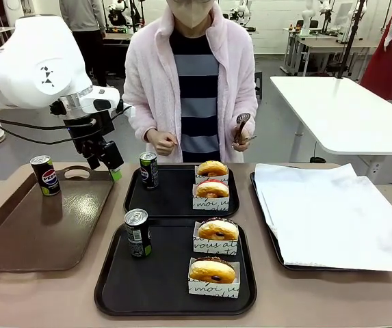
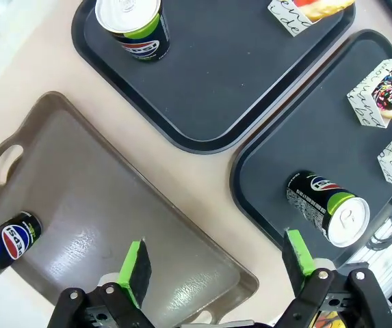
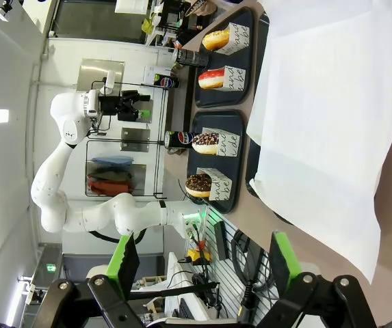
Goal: Set up donuts and drinks on trays.
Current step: Pick up one Pepsi coke from the Handle tray and place it on the Flat Tray without a Pepsi coke.
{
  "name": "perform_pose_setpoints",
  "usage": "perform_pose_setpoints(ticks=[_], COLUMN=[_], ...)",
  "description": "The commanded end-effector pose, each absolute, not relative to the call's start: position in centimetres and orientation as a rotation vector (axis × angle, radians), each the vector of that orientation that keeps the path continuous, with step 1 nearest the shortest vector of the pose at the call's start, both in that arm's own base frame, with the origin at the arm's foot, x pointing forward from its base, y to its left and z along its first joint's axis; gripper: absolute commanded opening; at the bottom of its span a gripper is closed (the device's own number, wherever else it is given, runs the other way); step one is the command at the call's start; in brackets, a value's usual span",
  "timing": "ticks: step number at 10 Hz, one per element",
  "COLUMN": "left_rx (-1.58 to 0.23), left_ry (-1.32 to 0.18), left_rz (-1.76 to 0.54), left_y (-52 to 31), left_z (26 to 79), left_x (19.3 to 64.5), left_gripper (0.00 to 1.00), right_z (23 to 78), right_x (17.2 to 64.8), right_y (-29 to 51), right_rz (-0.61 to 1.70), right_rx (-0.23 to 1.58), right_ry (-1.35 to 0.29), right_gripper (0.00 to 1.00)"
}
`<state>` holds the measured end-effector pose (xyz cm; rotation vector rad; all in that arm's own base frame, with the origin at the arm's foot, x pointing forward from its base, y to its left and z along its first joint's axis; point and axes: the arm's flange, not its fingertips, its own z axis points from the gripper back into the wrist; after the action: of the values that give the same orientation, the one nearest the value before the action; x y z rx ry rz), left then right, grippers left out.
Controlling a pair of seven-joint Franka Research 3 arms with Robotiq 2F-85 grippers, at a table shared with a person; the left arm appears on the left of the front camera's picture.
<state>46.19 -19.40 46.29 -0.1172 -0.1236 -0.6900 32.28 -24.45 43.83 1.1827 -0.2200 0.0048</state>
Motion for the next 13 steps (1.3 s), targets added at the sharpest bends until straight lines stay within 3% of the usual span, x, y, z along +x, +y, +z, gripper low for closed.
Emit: perform_pose_setpoints(ticks=[1,4,7,9,10,13], left_rx=[-0.117,0.068,0.076,0.044,0.048,0.048], left_ry=[-0.123,-0.168,-0.183,-0.243,-0.177,-0.177], left_rz=[-0.689,-0.629,-0.518,-0.461,-0.521,-0.521], left_y=[-19.4,-14.1,-7.6,-5.2,-7.0,-7.0], left_z=[46.3,46.1,46.0,46.4,46.2,46.2], left_x=[46.2,40.6,36.1,35.0,36.2,36.2], left_gripper=[1.0,1.0,1.0,1.0,1.0,1.0], right_z=[43.8,43.8,43.8,43.8,43.8,43.8], right_x=[32.2,32.2,32.2,32.2,32.2,32.2], right_y=[-24.4,-24.4,-24.4,-24.4,-24.4,-24.4], right_rz=[0.008,0.008,0.008,0.008,0.008,0.008], right_rx=[1.179,1.179,1.179,1.179,1.179,1.179], right_ry=[-0.222,-0.222,-0.222,-0.222,-0.222,-0.222], right_gripper=[1.0,1.0,1.0,1.0,1.0,1.0])
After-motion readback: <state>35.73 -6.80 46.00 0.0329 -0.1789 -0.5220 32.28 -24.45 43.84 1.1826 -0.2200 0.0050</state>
